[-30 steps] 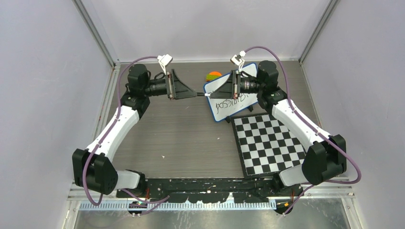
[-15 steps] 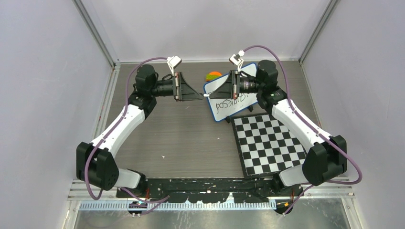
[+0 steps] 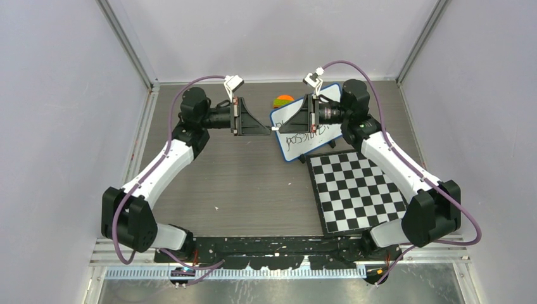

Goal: Write a sentence on the whiteboard
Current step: Close the whiteboard marker.

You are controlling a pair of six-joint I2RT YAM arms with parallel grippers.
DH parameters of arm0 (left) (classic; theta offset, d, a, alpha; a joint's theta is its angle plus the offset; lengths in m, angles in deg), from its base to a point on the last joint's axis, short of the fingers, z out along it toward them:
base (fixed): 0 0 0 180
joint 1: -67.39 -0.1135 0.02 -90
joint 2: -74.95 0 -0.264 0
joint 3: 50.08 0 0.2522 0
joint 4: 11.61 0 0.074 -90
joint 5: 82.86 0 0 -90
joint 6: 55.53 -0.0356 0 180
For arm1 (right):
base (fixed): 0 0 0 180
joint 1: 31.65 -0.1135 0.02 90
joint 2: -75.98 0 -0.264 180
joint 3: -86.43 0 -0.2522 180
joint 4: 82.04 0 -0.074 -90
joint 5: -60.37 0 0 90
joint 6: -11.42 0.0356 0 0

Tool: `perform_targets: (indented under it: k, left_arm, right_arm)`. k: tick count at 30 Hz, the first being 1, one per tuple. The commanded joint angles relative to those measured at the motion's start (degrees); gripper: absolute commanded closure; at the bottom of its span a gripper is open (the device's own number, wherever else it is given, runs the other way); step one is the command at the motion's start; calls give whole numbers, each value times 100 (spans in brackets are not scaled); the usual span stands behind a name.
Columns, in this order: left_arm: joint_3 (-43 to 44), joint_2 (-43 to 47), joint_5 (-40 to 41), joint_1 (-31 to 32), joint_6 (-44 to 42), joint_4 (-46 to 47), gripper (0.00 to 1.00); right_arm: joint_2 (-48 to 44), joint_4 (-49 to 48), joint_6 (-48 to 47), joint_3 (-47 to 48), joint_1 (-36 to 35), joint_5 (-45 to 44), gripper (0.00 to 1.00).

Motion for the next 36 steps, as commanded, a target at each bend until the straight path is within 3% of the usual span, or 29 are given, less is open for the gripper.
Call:
perform_targets:
  k: [1,8,9,12,16,17,20,22,26,31,36]
  left_arm:
    - [208,-200,-65,485,-21,455,100]
    - [379,-306,-111,623,-378,285,100]
    - [448,-280,-86,621,-698,-60,100]
    - [866,-86,357,623,-2686,-2236,100]
    - [1258,86,1147,623,-4278,-4012,100]
    - [1355,158,1337,623,-4585,-4393,97]
    - [1794,239,2109,615,-5747,-5510,59]
    - [2197,197,2523,615,-6544,-6348,46]
    - [2699,247,3013,615,-7626,-7325,38]
    - [2992,363,3293,736,-8426,-7681,32]
    - [3358,142,3996,1397,-8999,-7960,31]
  right_arm:
    - [-14,-204,198,144,-519,-292,100]
    - [161,-458,591,129,-706,-229,100]
    - [187,-514,655,147,-701,-201,100]
    - [183,-421,644,196,-687,-198,100]
    - [139,244,233,305,-552,-313,100]
    - [123,329,184,313,-502,-330,100]
    - [62,616,-4,349,-321,-352,100]
    - [19,1043,-302,430,-217,-389,100]
    - [-59,1931,-994,440,-184,-558,100]
    - [-84,2064,-1097,204,-196,-562,100]
    - [-112,2074,-1095,104,-321,-530,100]
